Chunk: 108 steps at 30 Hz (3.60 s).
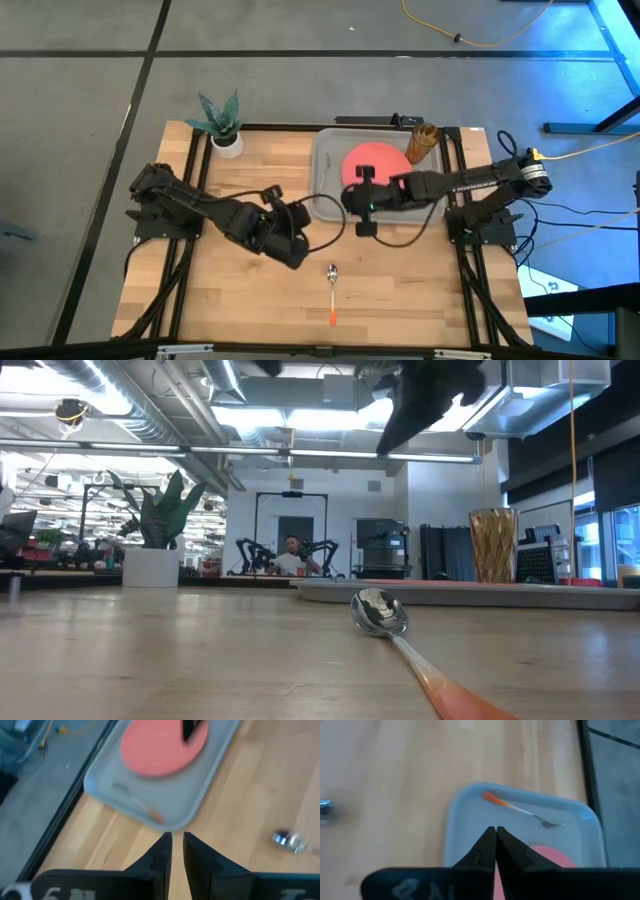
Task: Pick and place plate/cup/fork/spoon on tray
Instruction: Put the orange fork on the gray serving tray to the left of the pink plate
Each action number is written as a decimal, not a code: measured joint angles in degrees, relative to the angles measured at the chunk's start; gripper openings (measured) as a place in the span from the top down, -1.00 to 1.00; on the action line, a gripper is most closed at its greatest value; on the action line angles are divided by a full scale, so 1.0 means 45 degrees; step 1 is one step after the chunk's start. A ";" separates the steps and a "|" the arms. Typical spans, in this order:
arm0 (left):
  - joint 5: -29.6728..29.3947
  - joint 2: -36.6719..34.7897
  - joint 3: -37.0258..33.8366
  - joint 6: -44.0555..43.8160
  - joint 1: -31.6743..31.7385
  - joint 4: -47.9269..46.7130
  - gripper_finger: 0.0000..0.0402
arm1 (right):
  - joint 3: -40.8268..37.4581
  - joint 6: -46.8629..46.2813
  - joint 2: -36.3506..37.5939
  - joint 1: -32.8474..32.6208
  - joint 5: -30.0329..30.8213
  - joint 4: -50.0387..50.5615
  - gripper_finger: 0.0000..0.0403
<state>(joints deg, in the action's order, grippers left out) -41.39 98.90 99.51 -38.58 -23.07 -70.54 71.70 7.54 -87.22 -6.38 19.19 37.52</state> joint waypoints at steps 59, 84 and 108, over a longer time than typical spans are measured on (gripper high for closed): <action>-0.0199 -0.1848 -0.0064 -0.7764 -0.3832 -0.4328 0.81 | 0.2652 1.0729 -0.7257 0.3634 -0.3980 -0.2525 0.59; -0.0199 -0.1838 -0.0064 -0.7735 -0.3832 -0.4327 0.81 | 0.2650 1.0778 -0.7882 0.3666 -0.3752 -0.3175 0.95; -0.0204 -0.1838 -0.0064 -0.7726 -0.3831 -0.4327 0.81 | 0.2385 1.2447 -0.7911 0.3168 -0.4013 -0.4964 0.93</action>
<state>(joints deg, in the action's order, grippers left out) -42.30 90.63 99.22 -73.34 -40.31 -90.01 82.43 63.55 -122.83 7.88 1.13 15.19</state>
